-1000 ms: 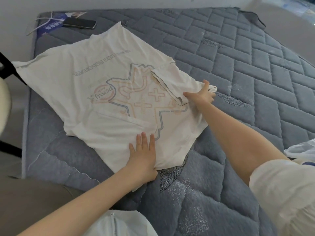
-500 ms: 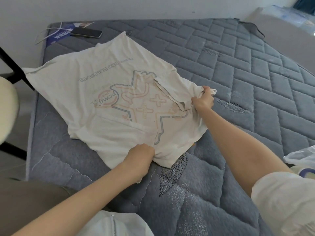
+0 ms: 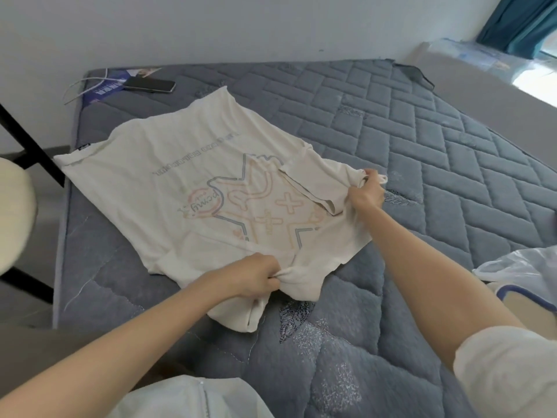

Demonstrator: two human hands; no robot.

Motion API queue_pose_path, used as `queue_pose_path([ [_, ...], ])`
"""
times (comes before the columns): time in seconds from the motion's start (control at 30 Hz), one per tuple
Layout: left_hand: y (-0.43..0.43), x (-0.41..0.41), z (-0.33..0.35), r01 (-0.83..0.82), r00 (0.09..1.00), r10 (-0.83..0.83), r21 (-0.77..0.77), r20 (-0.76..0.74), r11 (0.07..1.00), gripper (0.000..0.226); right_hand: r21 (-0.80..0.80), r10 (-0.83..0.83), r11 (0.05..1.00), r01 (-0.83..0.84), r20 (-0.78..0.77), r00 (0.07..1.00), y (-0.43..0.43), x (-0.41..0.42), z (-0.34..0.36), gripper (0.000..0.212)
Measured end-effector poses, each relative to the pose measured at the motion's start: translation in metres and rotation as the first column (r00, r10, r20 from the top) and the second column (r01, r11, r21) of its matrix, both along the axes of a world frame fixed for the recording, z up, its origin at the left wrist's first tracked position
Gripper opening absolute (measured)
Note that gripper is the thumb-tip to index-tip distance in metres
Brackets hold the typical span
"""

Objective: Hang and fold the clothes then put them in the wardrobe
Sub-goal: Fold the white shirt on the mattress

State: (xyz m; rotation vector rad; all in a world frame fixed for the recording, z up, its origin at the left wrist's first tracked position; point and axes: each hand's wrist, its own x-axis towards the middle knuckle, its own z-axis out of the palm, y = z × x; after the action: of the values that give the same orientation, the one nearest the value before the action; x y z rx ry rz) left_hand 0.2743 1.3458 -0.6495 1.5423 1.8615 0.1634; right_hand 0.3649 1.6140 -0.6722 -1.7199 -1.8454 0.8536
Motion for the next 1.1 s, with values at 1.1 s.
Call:
queue_pose_path([
  [1.1,-0.022,-0.275,-0.045,-0.925,0.256,0.952,-0.245,0.167,0.292,0.023,-0.602,-0.224,0.713,-0.359,-0.681,0.698,0.046,-0.263,0.006,0.086],
])
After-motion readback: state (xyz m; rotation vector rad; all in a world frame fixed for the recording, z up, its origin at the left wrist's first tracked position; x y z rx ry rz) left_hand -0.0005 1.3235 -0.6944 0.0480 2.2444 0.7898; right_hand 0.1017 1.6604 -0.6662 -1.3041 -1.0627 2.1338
